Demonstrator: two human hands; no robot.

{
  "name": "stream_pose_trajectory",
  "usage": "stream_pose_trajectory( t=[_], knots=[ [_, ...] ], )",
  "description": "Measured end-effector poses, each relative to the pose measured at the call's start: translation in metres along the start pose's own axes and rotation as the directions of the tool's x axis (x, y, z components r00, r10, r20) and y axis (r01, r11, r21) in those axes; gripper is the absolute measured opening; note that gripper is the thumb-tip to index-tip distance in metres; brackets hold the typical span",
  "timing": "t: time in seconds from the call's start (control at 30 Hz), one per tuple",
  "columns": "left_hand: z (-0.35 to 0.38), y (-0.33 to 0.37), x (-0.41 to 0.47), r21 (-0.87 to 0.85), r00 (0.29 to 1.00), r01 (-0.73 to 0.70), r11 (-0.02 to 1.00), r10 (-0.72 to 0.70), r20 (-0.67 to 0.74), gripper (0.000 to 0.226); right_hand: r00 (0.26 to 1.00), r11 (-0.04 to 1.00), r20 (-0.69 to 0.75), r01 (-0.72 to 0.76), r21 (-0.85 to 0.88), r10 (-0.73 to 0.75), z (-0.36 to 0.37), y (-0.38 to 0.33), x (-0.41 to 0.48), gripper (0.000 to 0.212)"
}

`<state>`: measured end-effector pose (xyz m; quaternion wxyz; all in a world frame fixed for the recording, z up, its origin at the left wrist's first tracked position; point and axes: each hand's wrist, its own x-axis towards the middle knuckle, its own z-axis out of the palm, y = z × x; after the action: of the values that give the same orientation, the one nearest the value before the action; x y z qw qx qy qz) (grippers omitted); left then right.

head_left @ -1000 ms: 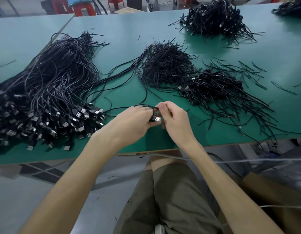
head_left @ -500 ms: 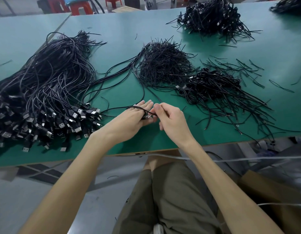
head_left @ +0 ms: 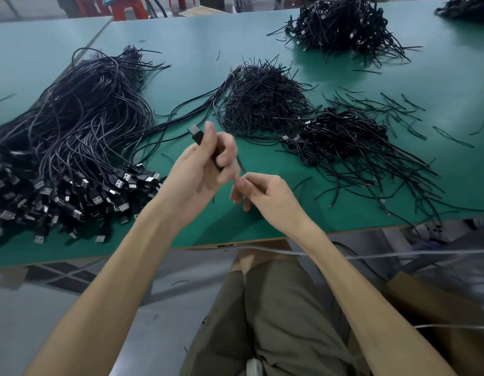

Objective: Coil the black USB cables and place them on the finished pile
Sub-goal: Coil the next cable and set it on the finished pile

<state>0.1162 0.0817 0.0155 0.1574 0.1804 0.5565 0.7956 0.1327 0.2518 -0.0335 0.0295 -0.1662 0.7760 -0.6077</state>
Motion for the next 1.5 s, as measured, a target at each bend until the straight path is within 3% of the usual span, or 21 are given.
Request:
stream_pose_trajectory(
  t=[0.07, 0.13, 0.2, 0.27, 0.33, 0.43, 0.53, 0.63, 0.7, 0.77, 0.8, 0.9, 1.03, 1.13, 1.2, 1.3, 1.4, 1.5],
  knots=[
    [0.002, 0.010, -0.006, 0.195, 0.992, 0.026, 0.981, -0.049, 0.115, 0.051, 1.000, 1.000, 0.004, 0.005, 0.005, -0.005, -0.001, 0.002, -0.001, 0.029],
    [0.007, 0.016, -0.012, 0.525, 0.971, 0.029, 0.851, -0.150, 0.188, 0.050, 1.000, 0.999, 0.004, 0.030, -0.019, -0.030, 0.000, 0.003, -0.002, 0.019],
    [0.013, 0.020, -0.014, 0.819, 0.932, 0.000, 0.574, -0.297, 0.208, 0.048, 0.999, 0.991, 0.021, 0.042, -0.130, -0.040, 0.002, 0.006, -0.002, 0.013],
    [0.019, 0.020, -0.014, 0.965, 0.883, -0.030, 0.262, -0.445, 0.149, 0.049, 0.999, 0.966, 0.042, 0.040, -0.254, -0.031, 0.002, 0.008, -0.002, 0.010],
    [0.024, 0.020, -0.014, 0.997, 0.863, 0.014, 0.074, -0.504, 0.025, 0.050, 0.999, 0.969, 0.031, 0.033, -0.244, -0.026, 0.000, 0.009, -0.003, 0.014],
    [0.029, 0.017, -0.015, 0.991, 0.863, 0.116, -0.067, -0.488, -0.134, 0.044, 0.999, 0.976, 0.004, 0.045, -0.213, -0.046, -0.001, 0.009, -0.002, 0.004],
    [0.030, 0.015, -0.016, 0.967, 0.870, 0.090, -0.237, -0.454, -0.192, 0.025, 0.996, 0.978, -0.049, 0.057, -0.200, -0.068, 0.004, 0.007, -0.001, 0.008],
    [0.019, 0.014, -0.018, 0.904, 0.943, 0.027, -0.426, -0.289, -0.164, 0.010, 0.987, 0.993, -0.147, 0.054, -0.108, -0.070, 0.004, 0.005, -0.002, 0.014],
    [0.005, 0.011, -0.016, 0.882, 0.985, 0.041, -0.469, -0.129, -0.114, 0.008, 0.978, 0.996, -0.196, 0.056, -0.064, -0.067, 0.000, 0.004, -0.003, 0.021],
    [-0.006, 0.005, -0.012, 0.920, 0.995, 0.050, -0.390, -0.061, -0.080, 0.021, 0.977, 0.998, -0.204, 0.056, -0.018, -0.059, -0.001, 0.002, -0.004, 0.027],
    [-0.009, 0.002, -0.011, 0.959, 0.996, 0.047, -0.279, -0.065, -0.068, 0.032, 0.979, 0.999, -0.195, 0.054, 0.002, -0.053, 0.000, 0.001, -0.005, 0.030],
    [-0.010, -0.002, -0.009, 0.974, 0.992, 0.077, 0.211, -0.112, -0.054, 0.053, 0.987, 0.996, -0.156, 0.053, 0.071, -0.041, 0.004, -0.003, -0.005, 0.038],
    [-0.003, -0.012, -0.007, 0.754, 0.996, 0.082, 0.652, -0.075, -0.044, 0.053, 0.992, 0.990, -0.108, 0.084, 0.116, -0.071, 0.002, -0.006, -0.006, 0.042],
    [0.010, -0.022, -0.008, 0.394, 0.993, 0.086, 0.915, -0.049, -0.104, 0.053, 0.994, 0.992, -0.073, 0.090, 0.091, -0.083, 0.002, -0.004, -0.006, 0.040],
    [0.017, -0.023, -0.008, 0.159, 0.990, 0.041, 0.986, -0.019, -0.137, 0.049, 0.995, 0.995, -0.063, 0.076, 0.070, -0.071, 0.005, -0.002, -0.005, 0.038],
    [0.018, -0.020, -0.005, -0.143, 0.970, 0.024, 0.989, -0.057, -0.235, 0.039, 0.996, 0.998, -0.085, 0.044, 0.033, -0.041, 0.007, -0.001, -0.003, 0.032],
    [0.017, -0.019, -0.003, -0.288, 0.958, 0.032, 0.957, -0.112, -0.265, 0.029, 0.995, 0.999, -0.098, 0.029, 0.027, -0.026, 0.005, 0.001, -0.002, 0.028],
    [0.017, -0.017, -0.002, -0.392, 0.953, -0.025, 0.920, -0.096, -0.287, 0.033, 0.994, 1.000, -0.107, 0.018, 0.007, -0.017, 0.005, 0.004, -0.001, 0.021]
  ],
)
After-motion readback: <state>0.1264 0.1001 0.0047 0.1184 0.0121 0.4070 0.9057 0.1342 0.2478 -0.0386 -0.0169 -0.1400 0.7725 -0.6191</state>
